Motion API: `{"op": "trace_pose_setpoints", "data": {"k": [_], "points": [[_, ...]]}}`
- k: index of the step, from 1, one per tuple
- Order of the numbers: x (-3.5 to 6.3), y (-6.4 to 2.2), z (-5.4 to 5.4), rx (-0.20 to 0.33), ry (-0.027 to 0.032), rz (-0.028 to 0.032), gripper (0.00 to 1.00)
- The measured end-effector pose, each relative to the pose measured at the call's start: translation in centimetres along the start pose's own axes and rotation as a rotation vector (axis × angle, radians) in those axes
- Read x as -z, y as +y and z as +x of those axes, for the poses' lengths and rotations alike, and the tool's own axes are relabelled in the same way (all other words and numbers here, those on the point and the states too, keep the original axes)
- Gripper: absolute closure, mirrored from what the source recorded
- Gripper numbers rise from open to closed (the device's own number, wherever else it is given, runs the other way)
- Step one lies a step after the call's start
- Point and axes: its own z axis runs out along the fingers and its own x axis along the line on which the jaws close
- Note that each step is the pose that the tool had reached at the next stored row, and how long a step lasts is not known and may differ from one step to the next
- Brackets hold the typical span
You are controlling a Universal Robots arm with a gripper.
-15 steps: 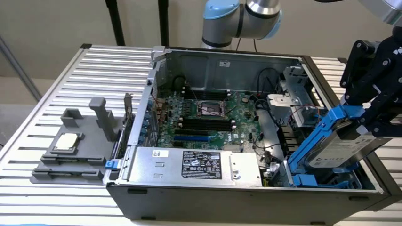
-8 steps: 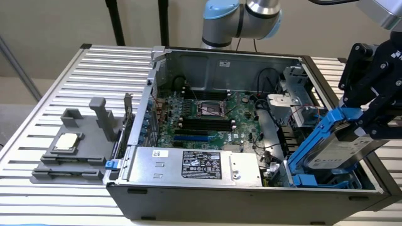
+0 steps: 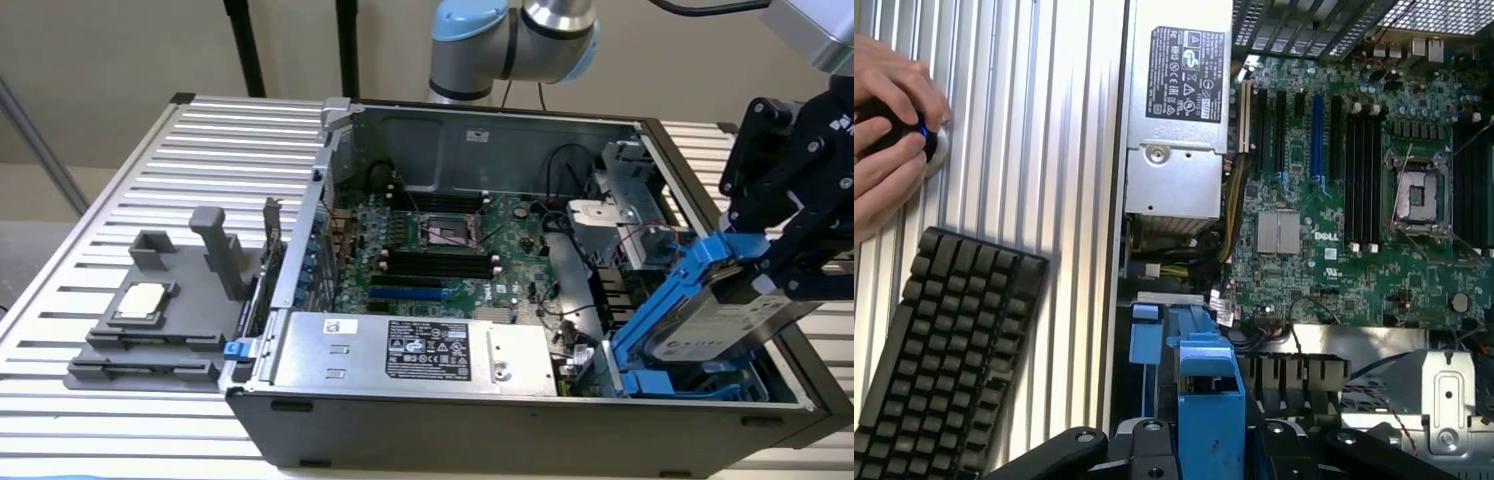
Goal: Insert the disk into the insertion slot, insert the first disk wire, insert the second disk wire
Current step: 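Insert the disk into the insertion slot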
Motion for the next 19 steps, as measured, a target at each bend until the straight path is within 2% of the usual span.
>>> {"op": "trace_pose_setpoints", "data": {"k": [15, 18, 19], "points": [[-0.77, -0.17, 0.22, 0.011, -0.0056, -0.0017, 0.68], [-0.85, -0.18, 0.24, 0.014, -0.0058, -0.0021, 0.66], [-0.86, -0.18, 0.24, 0.015, -0.0056, -0.0021, 0.60]]}}
